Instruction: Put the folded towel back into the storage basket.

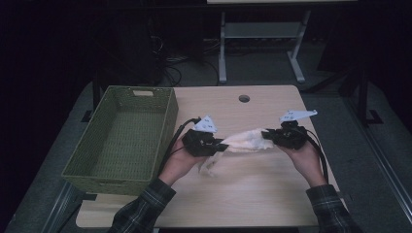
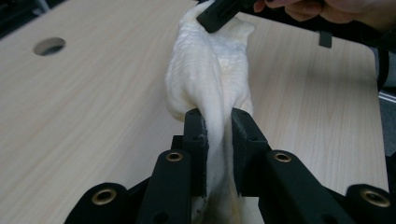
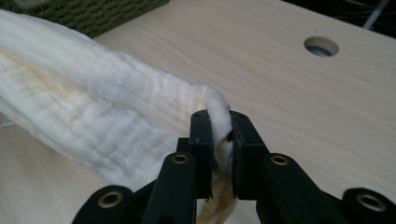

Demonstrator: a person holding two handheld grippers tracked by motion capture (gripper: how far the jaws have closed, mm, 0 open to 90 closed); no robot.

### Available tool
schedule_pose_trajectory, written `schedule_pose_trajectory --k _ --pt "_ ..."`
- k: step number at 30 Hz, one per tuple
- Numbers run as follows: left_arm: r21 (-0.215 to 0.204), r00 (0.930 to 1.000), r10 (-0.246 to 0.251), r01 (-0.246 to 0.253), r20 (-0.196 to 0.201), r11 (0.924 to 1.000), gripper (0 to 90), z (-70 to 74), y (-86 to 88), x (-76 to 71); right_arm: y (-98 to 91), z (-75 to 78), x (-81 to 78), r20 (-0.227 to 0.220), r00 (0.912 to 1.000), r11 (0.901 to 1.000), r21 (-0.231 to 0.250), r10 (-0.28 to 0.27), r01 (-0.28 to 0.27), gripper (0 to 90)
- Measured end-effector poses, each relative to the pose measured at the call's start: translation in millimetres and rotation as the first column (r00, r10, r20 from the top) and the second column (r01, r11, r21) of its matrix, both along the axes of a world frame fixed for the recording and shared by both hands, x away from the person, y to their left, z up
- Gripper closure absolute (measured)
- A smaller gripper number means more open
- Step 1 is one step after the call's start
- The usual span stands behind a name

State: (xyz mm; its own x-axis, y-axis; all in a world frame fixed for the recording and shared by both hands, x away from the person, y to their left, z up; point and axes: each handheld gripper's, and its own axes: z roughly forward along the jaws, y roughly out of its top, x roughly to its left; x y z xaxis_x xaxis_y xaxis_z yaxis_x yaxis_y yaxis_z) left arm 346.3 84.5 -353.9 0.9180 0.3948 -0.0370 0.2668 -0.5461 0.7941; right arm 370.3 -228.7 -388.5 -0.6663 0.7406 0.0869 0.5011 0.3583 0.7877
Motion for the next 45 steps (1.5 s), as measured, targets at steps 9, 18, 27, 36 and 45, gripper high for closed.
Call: schedule_pose_trajectory --k 9,18,27,36,45 --pt "-0.027 0.9986 0.047 -0.046 0.026 0.9986 77.1 29.1 27.6 4.4 31.3 32.8 21.4 0.045 0.9981 0.9991 0.005 0.041 -0.041 80.5" --pt "-0.042 0.9938 0.094 -0.092 0.059 0.9949 77.1 63.8 60.9 9.4 63.7 62.9 42.1 0.078 0.9937 0.9964 0.022 0.081 -0.082 80.4" --pt "-0.044 0.9845 0.149 -0.146 0.092 0.9883 77.1 85.1 94.5 5.1 99.2 85.8 55.4 0.100 0.9865 0.9907 0.028 0.130 -0.133 80.4" --pt "-0.044 0.9712 0.215 -0.212 0.103 0.9763 77.1 93.3 137.2 -0.3 143.0 95.6 66.7 0.103 0.9775 0.9815 0.036 0.184 -0.188 80.4" --pt "-0.044 0.9526 0.283 -0.279 0.113 0.9592 77.1 96.1 184.3 -10.4 195.8 97.4 75.2 0.106 0.9635 0.9675 0.034 0.246 -0.251 80.1"
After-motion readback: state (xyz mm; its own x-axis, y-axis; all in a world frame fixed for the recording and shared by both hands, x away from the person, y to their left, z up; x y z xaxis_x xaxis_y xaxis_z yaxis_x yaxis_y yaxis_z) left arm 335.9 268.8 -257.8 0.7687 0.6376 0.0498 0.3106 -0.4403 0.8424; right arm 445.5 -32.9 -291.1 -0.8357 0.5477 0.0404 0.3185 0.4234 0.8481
